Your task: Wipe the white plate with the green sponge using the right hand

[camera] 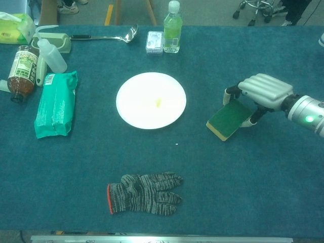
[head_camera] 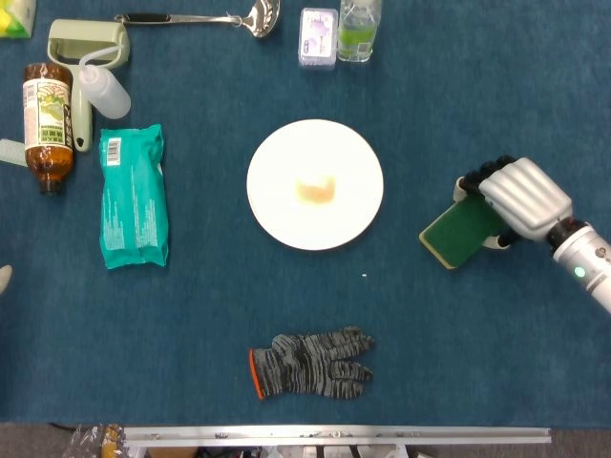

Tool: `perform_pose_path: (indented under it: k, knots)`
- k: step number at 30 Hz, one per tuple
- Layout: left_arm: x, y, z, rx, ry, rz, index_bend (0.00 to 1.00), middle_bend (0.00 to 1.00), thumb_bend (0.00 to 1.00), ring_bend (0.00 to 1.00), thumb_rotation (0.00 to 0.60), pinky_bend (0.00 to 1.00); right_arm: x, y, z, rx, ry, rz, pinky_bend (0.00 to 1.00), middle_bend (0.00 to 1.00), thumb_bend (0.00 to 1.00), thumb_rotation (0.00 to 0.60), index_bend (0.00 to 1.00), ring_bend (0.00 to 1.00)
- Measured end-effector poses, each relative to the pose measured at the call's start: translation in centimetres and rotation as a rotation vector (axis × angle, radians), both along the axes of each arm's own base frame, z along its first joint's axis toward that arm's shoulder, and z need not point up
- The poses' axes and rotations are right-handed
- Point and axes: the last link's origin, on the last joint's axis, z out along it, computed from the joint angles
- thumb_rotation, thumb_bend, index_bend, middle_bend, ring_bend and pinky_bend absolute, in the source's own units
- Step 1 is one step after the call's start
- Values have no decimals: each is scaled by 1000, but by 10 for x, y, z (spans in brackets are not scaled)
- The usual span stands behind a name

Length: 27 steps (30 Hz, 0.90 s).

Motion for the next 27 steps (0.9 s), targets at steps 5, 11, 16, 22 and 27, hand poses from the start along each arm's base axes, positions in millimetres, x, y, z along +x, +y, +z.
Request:
perform_pose_path:
  k: [5, 11, 16, 22, 27]
  knots:
    - [0, 0, 2, 7, 1, 0, 296, 43, 208, 0, 600, 204, 8, -1, 9, -24, -30, 20, 376, 494, 78, 600, 473, 387]
    - [1, -1, 5, 20, 2, -6, 296, 43, 208, 0, 600, 204, 25, -12, 25, -76, -47, 55, 376, 494, 78, 600, 473, 388]
    - [2, -1, 5, 21, 3, -9, 296, 43, 208, 0, 600, 204, 40, -26, 31, -107, -35, 81, 376, 494, 78, 600, 473, 388]
    - [1, -2, 6, 21, 3, -8, 297, 43, 208, 0, 600, 204, 58, -42, 28, -114, -15, 109, 376, 494, 78, 600, 473, 388]
    - [0, -2, 5, 18, 5, -8, 296, 43, 208, 0, 600, 204, 76, -55, 18, -107, -11, 130, 376, 494, 79, 600, 473, 388]
